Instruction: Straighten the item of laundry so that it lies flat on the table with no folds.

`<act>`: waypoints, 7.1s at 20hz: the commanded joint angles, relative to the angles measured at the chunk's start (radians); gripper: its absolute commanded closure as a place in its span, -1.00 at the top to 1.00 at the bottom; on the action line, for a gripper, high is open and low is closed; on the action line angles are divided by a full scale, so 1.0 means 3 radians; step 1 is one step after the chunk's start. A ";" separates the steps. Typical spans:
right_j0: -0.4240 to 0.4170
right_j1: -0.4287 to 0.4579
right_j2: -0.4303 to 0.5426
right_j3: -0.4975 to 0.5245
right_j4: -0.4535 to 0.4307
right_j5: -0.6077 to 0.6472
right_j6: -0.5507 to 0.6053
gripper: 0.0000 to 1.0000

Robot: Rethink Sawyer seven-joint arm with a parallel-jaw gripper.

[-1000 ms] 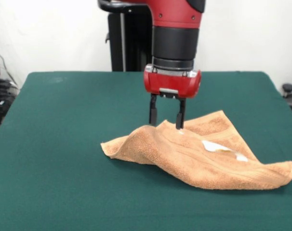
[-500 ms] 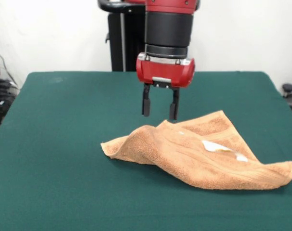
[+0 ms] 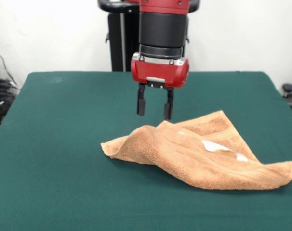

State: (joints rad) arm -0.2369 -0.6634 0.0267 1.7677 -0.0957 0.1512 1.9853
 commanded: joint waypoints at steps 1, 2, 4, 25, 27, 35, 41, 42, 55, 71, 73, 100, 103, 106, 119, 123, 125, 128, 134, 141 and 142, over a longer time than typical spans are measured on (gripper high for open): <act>0.0008 0.0209 0.0437 0.0221 -0.0203 0.0158 0.0063 1.00; 0.0005 0.0227 0.0442 0.0212 -0.0211 0.0143 0.0067 1.00; 0.0016 0.0268 0.0433 0.0187 -0.0232 0.0104 0.0091 1.00; -0.0060 0.0551 0.0487 -0.0037 -0.0438 -0.0095 0.0147 1.00; -0.0063 0.0575 0.0493 -0.0056 -0.0450 -0.0111 0.0151 1.00; -0.0099 0.0598 0.0526 -0.0077 -0.0499 -0.0121 0.0156 1.00; -0.0108 0.0613 0.0528 -0.0085 -0.0507 -0.0119 0.0148 1.00; -0.0106 0.0613 0.0528 -0.0090 -0.0505 -0.0115 0.0146 1.00; -0.0095 0.0608 0.0519 -0.0135 -0.0539 -0.0118 0.0108 1.00; -0.0083 0.0621 0.0500 -0.0123 -0.0524 -0.0093 0.0168 1.00; -0.0092 0.0630 0.0510 -0.0132 -0.0523 -0.0089 0.0161 1.00; -0.0227 0.0213 0.0674 -0.0089 -0.0459 0.0468 0.0037 -1.00; -0.0239 0.0153 0.0690 -0.0119 -0.0440 0.0573 0.0016 -1.00; -0.0260 0.0126 0.0717 -0.0171 -0.0424 0.0619 0.0013 -1.00; -0.0321 0.0222 0.0779 -0.0253 -0.0505 0.0495 0.0054 -1.00; -0.0273 0.0390 0.0716 -0.0390 -0.0577 0.0389 0.0061 -1.00; -0.0237 0.0477 0.0675 -0.0493 -0.0609 0.0407 0.0037 -1.00; -0.0219 0.0633 0.0660 -0.0690 -0.0638 0.0515 -0.0051 -1.00; -0.0220 0.0784 0.0680 -0.0924 -0.0651 0.0574 -0.0113 -1.00; -0.0231 0.0910 0.0711 -0.1083 -0.0659 0.0569 -0.0131 -1.00; -0.0225 0.0926 0.0704 -0.1118 -0.0663 0.0574 -0.0136 -1.00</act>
State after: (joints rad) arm -0.3335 -0.4569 0.1430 1.4968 -0.2585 0.2440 1.9853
